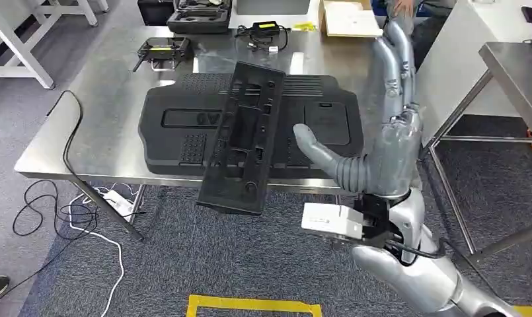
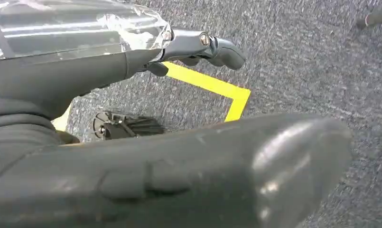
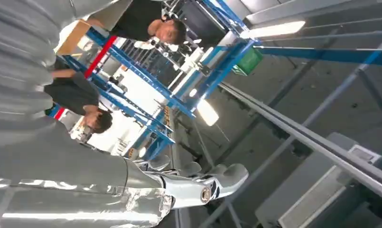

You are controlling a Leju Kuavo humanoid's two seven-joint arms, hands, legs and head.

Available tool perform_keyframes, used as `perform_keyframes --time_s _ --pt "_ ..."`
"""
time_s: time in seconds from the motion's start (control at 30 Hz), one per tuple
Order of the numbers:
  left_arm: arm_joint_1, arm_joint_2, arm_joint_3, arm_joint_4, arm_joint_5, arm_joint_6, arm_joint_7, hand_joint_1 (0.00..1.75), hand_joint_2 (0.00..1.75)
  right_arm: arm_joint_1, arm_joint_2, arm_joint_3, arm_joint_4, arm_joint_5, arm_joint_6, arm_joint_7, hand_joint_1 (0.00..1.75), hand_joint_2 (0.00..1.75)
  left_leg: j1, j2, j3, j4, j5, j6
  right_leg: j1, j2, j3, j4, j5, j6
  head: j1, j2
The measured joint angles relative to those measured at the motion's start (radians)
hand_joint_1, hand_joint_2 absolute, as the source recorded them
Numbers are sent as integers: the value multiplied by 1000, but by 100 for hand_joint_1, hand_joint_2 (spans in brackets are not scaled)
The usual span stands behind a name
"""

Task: Take the parts from the cabinet and place them on the table.

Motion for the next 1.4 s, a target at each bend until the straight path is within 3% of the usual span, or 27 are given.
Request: perform_keyframes --time_s 0.03,0.07,0.13,0.17,0.2,0.23,0.33,0.37,0.5,0.53,0.57,0.63,0.67,0.7,0.77,0.83,0.87,0.97,1.03,1.1,1.17,1.2,1.23,1.27,1.33,1.37,1.4 --pt "-1 0 0 0 2 0 -2 0 0 4 -1 -4 -3 3 0 3 0 175 5 3 3 -7 6 4 -5 0 -2 17 -17 3 -1 0" --pt "-2 0 0 0 4 0 -3 0 0 4 -1 -8 -6 4 0 6 0 175 7 4 2 -8 8 9 -3 -1 -26 68 -57 8 10 0" --pt "0 0 0 0 6 0 -3 0 0 13 -2 -13 -10 6 0 13 0 175 6 6 0 -8 8 11 -5 -1 -94 223 -135 15 18 0" --pt "1 0 0 0 6 0 -3 0 0 19 -2 -15 -11 6 0 14 0 175 5 6 -1 -7 8 11 -5 -1 -121 286 -155 18 18 0" --pt "1 0 0 1 7 0 -3 0 0 24 -2 -17 -11 6 0 16 0 175 5 7 -1 -6 8 11 -5 -1 -129 307 -151 20 20 0" --pt "1 0 0 2 8 0 -3 0 0 27 -2 -19 -11 8 0 18 0 175 6 7 -1 -5 8 11 -5 -1 -116 281 -126 20 21 0" --pt "1 -1 0 3 9 0 -6 0 0 28 -3 -25 -14 17 0 20 0 175 6 6 -1 3 4 5 -5 -3 11 23 -6 11 25 0" --pt "0 -1 0 4 10 0 -8 0 0 29 -3 -27 -15 18 0 19 0 175 -1 6 -5 8 2 1 -1 -3 18 0 -20 5 25 0" --pt "0 -1 0 6 13 0 -10 0 0 40 -4 -32 -19 17 0 16 0 175 -2 4 -6 7 7 -20 -1 0 13 -4 -7 -16 19 0" --pt "1 -1 0 6 14 0 -10 0 0 40 -4 -35 -20 16 0 16 0 175 4 3 -7 23 -9 -28 -5 -3 15 -9 -2 -23 19 0" --pt "1 -1 0 6 15 0 -11 0 0 40 -4 -37 -21 16 0 16 0 175 3 3 -21 58 -40 -32 -6 -4 13 -9 -1 -27 12 0" --pt "1 -1 0 6 15 0 -11 0 0 43 -4 -39 -22 16 0 15 0 175 8 3 -84 209 -124 -39 -5 -6 9 -8 0 -31 5 0" --pt "3 -1 0 7 15 0 -11 0 0 45 -4 -39 -22 16 0 15 0 175 10 3 -116 287 -154 -42 -5 -7 7 -8 1 -32 4 0" --pt "4 -1 0 7 15 0 -11 0 0 47 -4 -39 -22 16 0 16 0 175 11 3 -129 320 -157 -44 -5 -7 6 -7 1 -32 4 0" --pt "5 -1 0 8 15 0 -11 0 0 49 -4 -39 -22 17 0 17 0 175 13 3 -86 248 -104 -42 -5 -7 7 -6 2 -31 2 0" --pt "4 -1 0 8 15 0 -11 0 0 49 -4 -42 -24 18 0 22 0 175 14 3 5 66 -19 -35 -6 -6 9 -2 0 -27 0 0" --pt "2 -1 0 8 15 0 -11 0 0 49 -5 -43 -26 19 0 24 0 175 11 2 24 19 -25 -31 -1 -6 6 0 -1 -21 -2 0" --pt "6 -1 0 8 15 0 -13 0 0 50 -6 -45 -28 21 0 27 0 175 6 1 16 11 -21 -20 0 -6 0 -1 6 -5 1 0" --pt "5 -1 0 8 15 -1 -13 0 0 52 -8 -49 -29 21 0 30 0 175 13 5 18 -3 -8 0 -7 -5 -2 4 -2 5 0 0" --pt "3 -1 1 8 15 -1 -13 0 0 52 -10 -54 -31 24 0 34 0 175 11 7 13 -5 -3 9 -6 -5 -37 93 -71 11 13 0" --pt "4 -1 1 8 15 -2 -13 0 0 59 -10 -54 -31 26 0 38 0 175 8 9 7 -4 0 13 -7 -5 -104 251 -146 17 19 0" --pt "4 -1 1 8 16 -2 -13 0 0 64 -10 -54 -31 27 0 39 0 175 6 9 5 -3 1 14 -7 -5 -124 302 -158 19 20 0" --pt "5 -1 1 8 16 -2 -13 0 0 67 -10 -55 -31 27 0 40 0 175 6 9 3 -2 2 14 -7 -5 -121 302 -146 18 21 0" --pt "6 -1 1 9 16 -2 -13 0 0 68 -11 -55 -31 27 0 40 0 175 6 9 3 -1 2 14 -6 -5 -92 252 -111 16 21 0" --pt "5 -2 1 9 16 -3 -13 0 0 68 -11 -57 -32 29 0 41 0 175 6 9 3 5 1 12 -7 -6 2 77 -27 10 22 0" --pt "4 -3 1 9 16 -3 -13 0 0 68 -13 -59 -35 31 0 42 0 175 6 9 1 7 1 9 -6 -6 30 11 -24 6 24 0" --pt "3 -4 1 9 15 -3 -13 0 0 67 -13 -60 -37 33 0 43 0 175 -1 7 -5 16 0 2 0 -5 34 -5 -25 4 24 0"
